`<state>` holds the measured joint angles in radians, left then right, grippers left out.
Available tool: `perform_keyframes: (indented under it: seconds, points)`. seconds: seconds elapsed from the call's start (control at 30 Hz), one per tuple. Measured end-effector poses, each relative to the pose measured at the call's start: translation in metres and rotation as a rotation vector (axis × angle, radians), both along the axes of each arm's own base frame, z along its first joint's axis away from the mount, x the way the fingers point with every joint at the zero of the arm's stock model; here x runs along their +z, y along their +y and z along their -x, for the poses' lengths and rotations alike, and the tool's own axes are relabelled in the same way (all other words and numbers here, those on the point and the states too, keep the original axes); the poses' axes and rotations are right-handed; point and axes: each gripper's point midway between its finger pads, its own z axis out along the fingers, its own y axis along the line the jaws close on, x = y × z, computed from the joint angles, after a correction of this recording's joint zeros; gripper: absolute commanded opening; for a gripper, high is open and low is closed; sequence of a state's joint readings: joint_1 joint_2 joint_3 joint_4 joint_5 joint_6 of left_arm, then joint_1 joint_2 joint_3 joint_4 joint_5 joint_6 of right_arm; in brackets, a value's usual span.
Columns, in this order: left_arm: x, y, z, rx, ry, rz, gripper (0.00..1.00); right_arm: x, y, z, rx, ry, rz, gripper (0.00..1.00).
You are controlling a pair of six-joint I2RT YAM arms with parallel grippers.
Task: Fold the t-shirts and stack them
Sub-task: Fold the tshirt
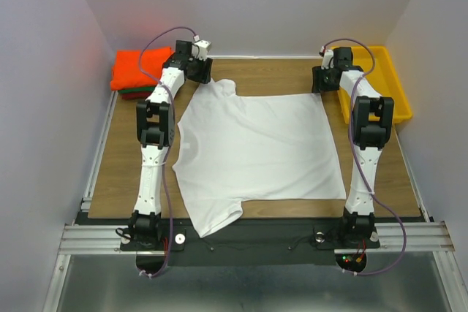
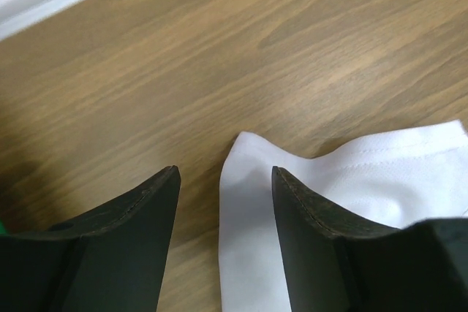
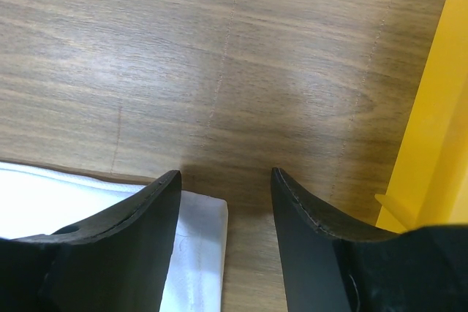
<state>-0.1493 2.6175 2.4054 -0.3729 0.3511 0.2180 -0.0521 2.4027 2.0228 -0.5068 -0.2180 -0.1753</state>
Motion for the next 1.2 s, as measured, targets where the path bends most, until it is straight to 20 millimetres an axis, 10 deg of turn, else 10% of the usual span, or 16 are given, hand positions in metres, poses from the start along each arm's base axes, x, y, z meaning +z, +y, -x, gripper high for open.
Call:
perform_keyframes:
  seconds: [0.43,1.2]
  points:
    - [-0.023,0.002,0.012,-0.008,0.077,-0.020,0.35,0.001,-0.002,-0.001,-0.026,0.001,-0.048,0.53]
    - [-0.024,0.000,0.014,-0.023,0.080,-0.011,0.23,0.020,0.011,0.015,-0.010,0.018,-0.240,0.56]
